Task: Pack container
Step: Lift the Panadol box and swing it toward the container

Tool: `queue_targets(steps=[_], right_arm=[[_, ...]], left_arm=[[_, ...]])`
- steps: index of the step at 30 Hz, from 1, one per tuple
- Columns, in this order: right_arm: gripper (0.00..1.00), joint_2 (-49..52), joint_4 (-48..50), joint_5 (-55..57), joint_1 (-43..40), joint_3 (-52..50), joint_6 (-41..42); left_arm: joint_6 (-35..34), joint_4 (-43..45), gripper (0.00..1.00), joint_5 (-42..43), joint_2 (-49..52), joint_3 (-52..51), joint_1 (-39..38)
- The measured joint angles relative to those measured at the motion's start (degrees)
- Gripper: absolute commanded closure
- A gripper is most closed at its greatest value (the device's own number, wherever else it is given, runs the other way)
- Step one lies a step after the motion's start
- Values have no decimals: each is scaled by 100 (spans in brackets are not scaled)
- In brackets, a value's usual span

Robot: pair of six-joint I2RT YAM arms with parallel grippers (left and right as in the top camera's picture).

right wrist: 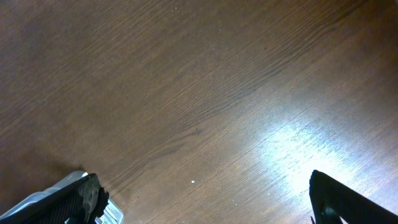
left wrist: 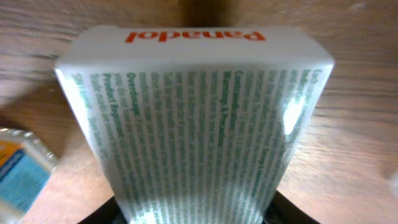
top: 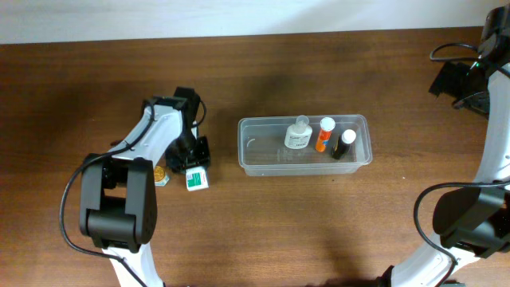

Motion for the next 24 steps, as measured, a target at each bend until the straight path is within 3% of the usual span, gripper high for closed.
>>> queue_targets(steps=[11,17,24], right_arm=[[2,0,0,0,0,0,2],[2,0,0,0,0,0,-4],[2,0,0,0,0,0,0]], left_arm=[[584,-879,50,116,17,2063,0],[1679,-793,50,452,17,3259,-133],[3213,-225,50,546,20,3486,-957]])
